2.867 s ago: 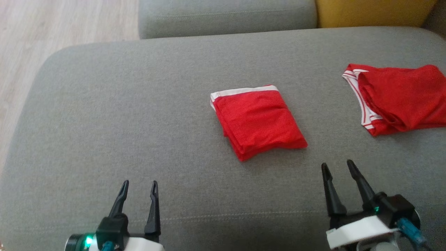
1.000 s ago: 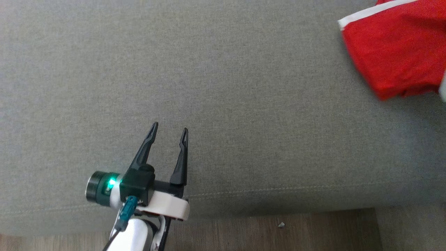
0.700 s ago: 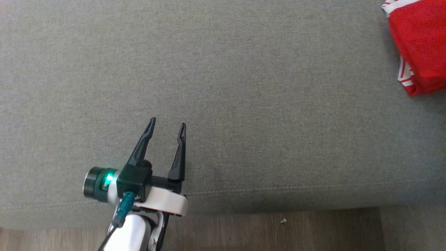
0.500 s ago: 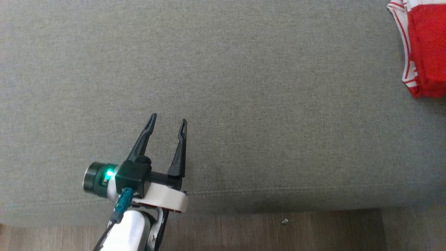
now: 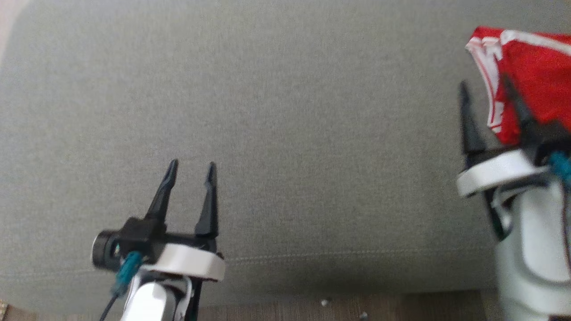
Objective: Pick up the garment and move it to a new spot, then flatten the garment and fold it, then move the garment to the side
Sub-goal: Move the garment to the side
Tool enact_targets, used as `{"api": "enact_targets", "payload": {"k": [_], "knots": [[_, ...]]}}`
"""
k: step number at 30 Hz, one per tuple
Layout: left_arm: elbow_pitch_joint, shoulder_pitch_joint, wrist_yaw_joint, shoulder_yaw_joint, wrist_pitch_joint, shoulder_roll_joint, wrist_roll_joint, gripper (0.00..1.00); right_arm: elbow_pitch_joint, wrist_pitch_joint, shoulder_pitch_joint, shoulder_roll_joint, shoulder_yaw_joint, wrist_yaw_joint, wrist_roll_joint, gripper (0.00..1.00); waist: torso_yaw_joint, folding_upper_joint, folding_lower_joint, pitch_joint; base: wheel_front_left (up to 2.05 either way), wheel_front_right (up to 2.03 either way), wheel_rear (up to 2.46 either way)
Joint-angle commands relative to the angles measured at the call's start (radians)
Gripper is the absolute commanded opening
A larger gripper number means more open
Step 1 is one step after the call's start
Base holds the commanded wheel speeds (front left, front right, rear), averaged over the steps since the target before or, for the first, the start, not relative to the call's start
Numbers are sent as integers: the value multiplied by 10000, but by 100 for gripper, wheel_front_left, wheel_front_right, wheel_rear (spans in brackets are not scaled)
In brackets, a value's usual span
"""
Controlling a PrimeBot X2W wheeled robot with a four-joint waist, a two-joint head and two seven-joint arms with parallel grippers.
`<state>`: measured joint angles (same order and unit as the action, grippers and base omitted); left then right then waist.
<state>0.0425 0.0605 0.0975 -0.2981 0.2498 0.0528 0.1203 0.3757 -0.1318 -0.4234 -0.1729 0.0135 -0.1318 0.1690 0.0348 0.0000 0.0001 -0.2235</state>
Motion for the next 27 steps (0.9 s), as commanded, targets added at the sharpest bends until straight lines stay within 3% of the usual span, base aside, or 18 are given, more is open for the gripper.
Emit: {"api": "enact_targets", "payload": {"k": [1, 7, 13, 19, 27], "knots": [[-472, -129, 135, 543, 120, -16, 296, 100, -60, -670, 192, 275, 411, 11, -463, 100, -39, 0, -1, 737, 0, 0, 0], [-673, -779, 430, 805, 120, -22, 779, 100, 332, -1274, 1335, 972, 735, 11, -1428, 100, 99, 0, -1, 1647, 0, 0, 0], [-947, -1508, 781, 1157, 120, -22, -30, 100, -1403, -1295, 3086, 1198, 951, 11, -2083, 100, 164, 0, -1, 2354, 0, 0, 0], [-1029, -2163, 129, 1225, 120, -12, -356, 100, -1459, -1298, 4685, 1223, 1562, 11, -2175, 100, 116, 0, -1, 2789, 0, 0, 0], [-644, -2407, -191, 1329, 120, -18, -472, 100, -1264, -1298, 4738, 1225, 1853, 11, -2198, 100, -30, 0, -1, 2905, 0, 0, 0]]}}
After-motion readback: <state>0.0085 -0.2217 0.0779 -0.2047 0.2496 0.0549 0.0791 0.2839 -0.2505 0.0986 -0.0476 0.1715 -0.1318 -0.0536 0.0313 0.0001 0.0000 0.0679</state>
